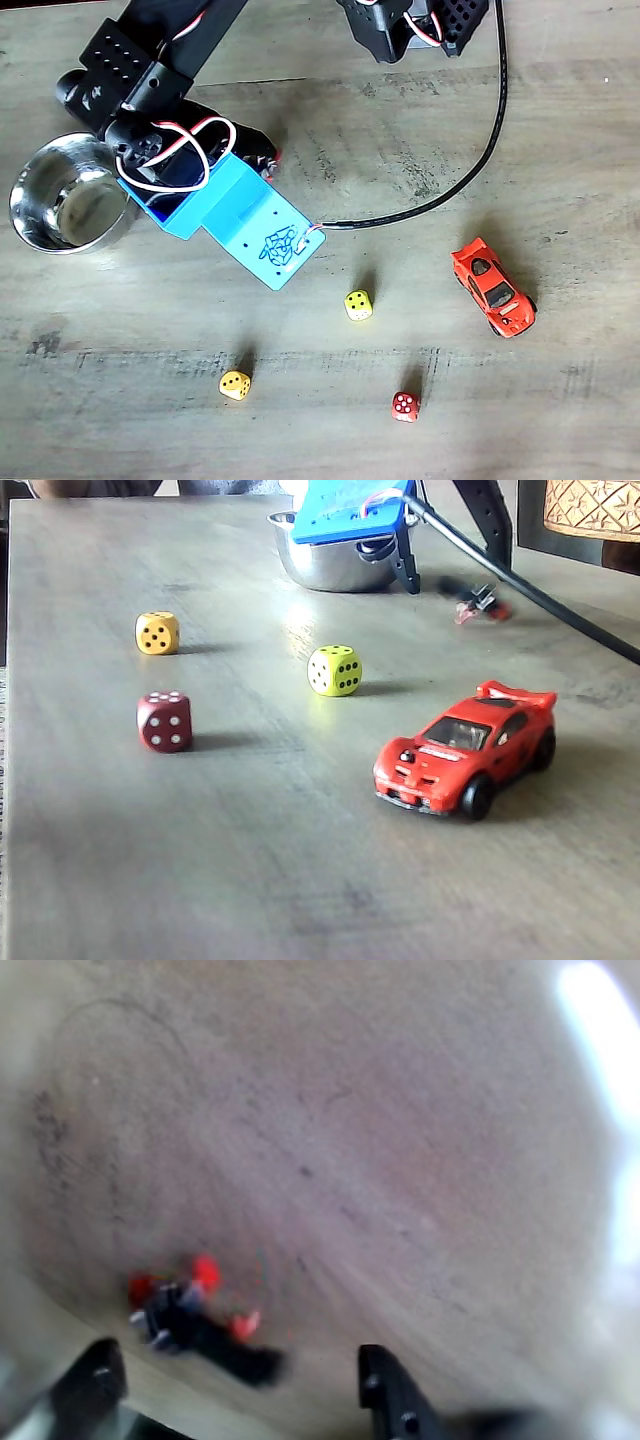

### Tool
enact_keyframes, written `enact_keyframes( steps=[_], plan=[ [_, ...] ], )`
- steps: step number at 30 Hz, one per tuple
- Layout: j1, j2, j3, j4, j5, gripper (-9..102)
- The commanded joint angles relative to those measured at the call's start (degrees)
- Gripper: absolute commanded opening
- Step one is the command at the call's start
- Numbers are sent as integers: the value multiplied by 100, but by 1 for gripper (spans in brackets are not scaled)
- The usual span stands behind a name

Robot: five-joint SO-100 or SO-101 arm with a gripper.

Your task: Pick up the lego figure and place in bowl

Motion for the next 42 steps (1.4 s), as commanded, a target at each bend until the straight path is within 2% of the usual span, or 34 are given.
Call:
enact_keyframes(
  steps=[1,16,23,29,36,42],
  plan=[
    [18,141,-264,9,-1213,28],
    [202,167,-299,44,-1134,28],
    [431,861,-193,97,-896,28],
    [396,1274,-220,677,176,28],
    [352,1661,-193,1389,2171,28],
    [352,1573,-193,1538,3709,28]
  ],
)
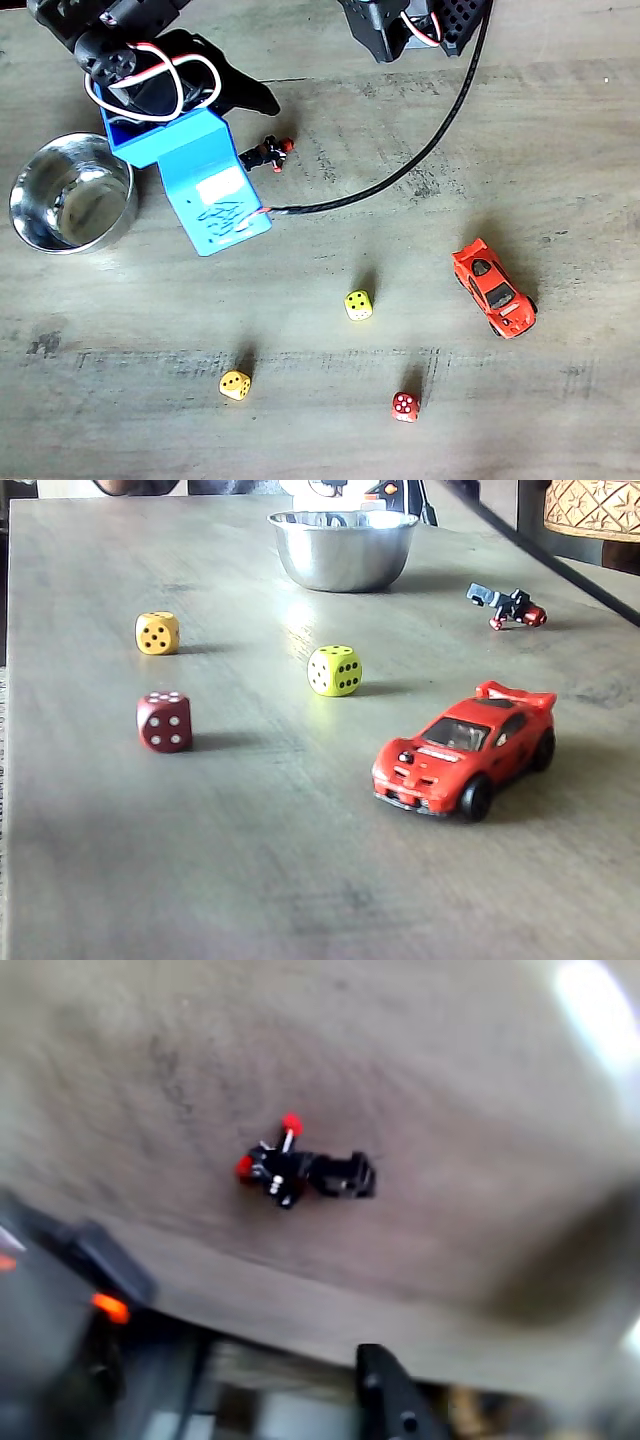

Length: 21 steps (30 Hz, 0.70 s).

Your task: Pick up the lego figure and place in bowl

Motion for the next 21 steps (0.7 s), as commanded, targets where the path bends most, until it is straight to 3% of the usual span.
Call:
enact_keyframes(
  steps=[1,9,15,21],
  plan=[
    [-26,176,-193,35,879,28],
    [0,158,-176,0,2408,28],
    [114,-352,-185,-62,2540,28],
    [308,-765,-185,-677,2540,28]
  ],
)
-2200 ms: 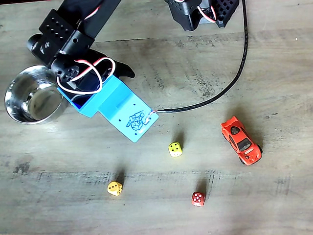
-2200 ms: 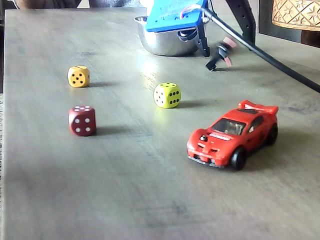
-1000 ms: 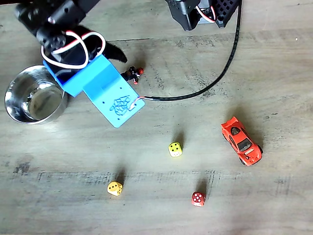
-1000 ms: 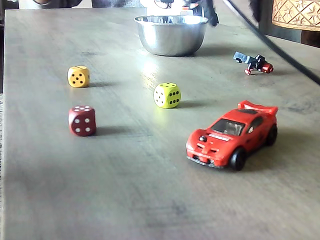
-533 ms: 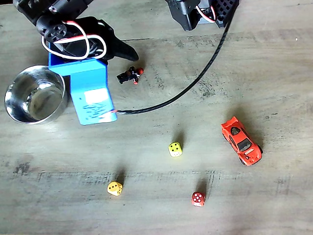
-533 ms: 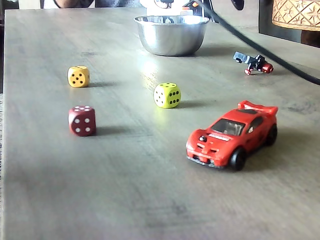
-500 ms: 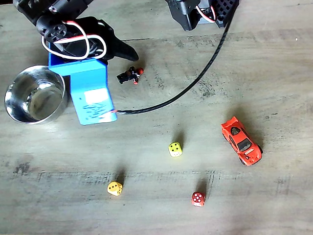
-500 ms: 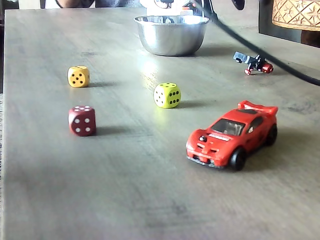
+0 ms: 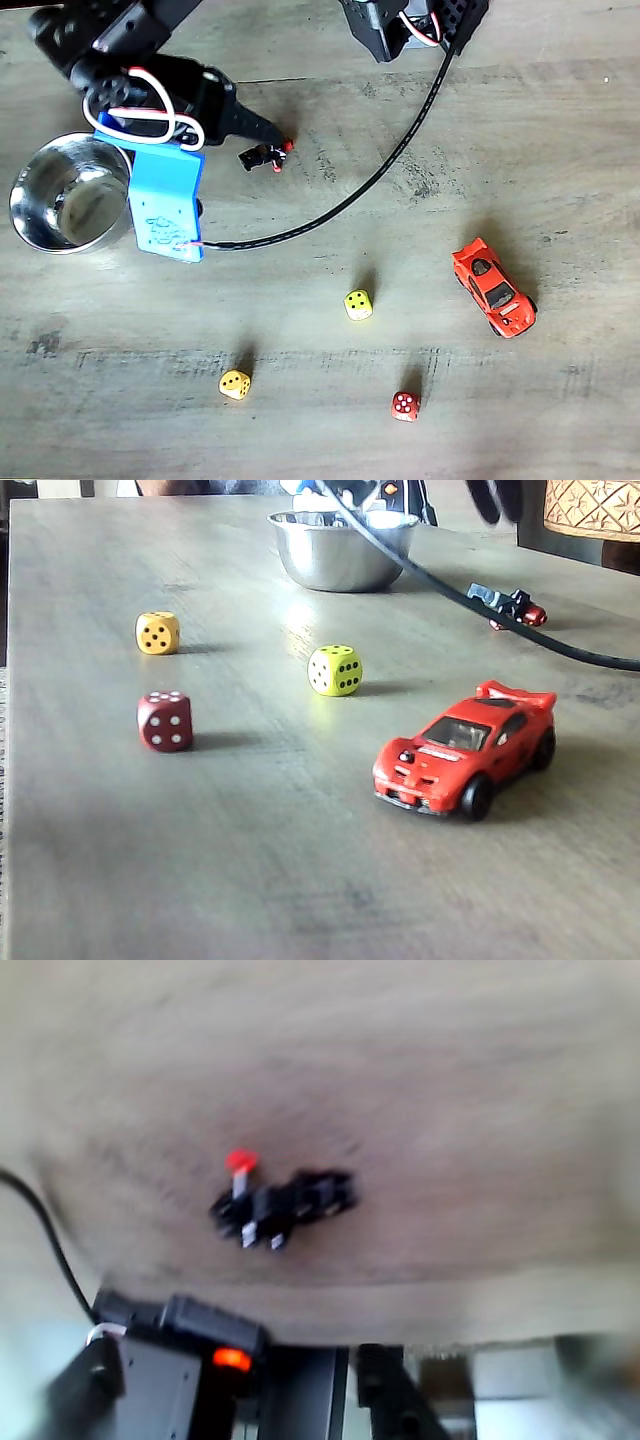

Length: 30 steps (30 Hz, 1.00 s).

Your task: Pick up the lego figure and place in bowl

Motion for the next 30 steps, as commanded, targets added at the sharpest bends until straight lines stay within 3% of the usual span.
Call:
enact_keyframes(
  steps=[1,30],
  plan=[
    [132,-141,-185,-334,44,28],
    [308,-905,18,-431,26,28]
  ],
)
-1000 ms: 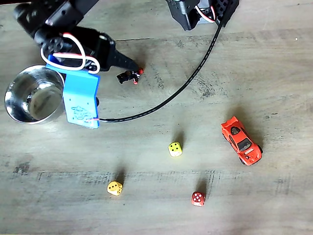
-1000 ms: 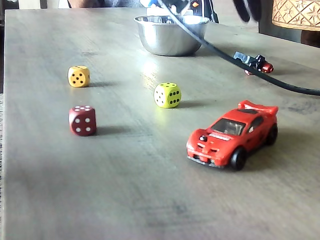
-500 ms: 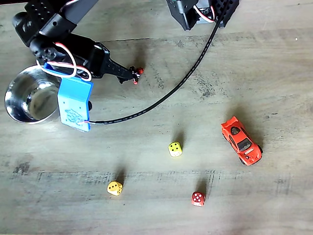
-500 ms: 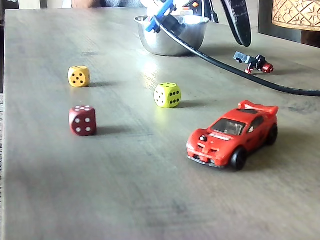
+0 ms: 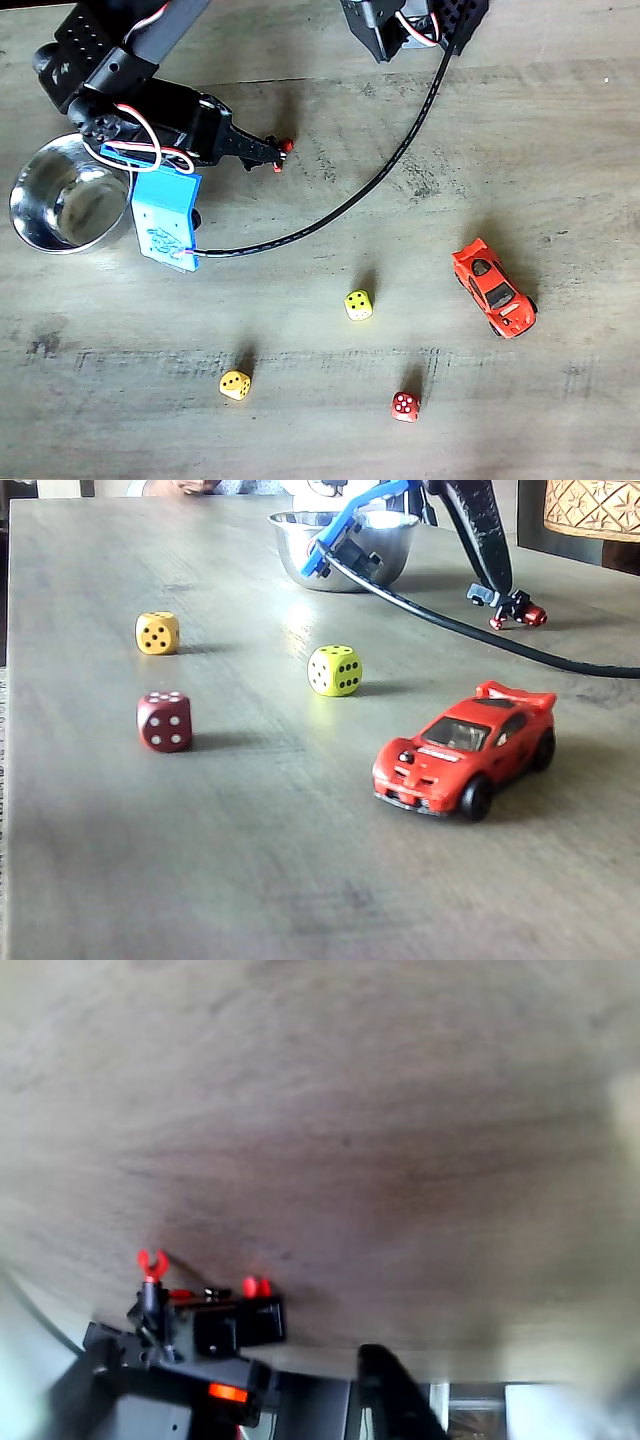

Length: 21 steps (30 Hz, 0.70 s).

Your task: Pick up the lego figure and place in bowl

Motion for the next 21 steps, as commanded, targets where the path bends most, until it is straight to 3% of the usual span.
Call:
enact_keyframes(
  steps=[1,21],
  plan=[
    [-44,149,62,53,26,28],
    [-360,1793,1187,-9,44,28]
  ],
)
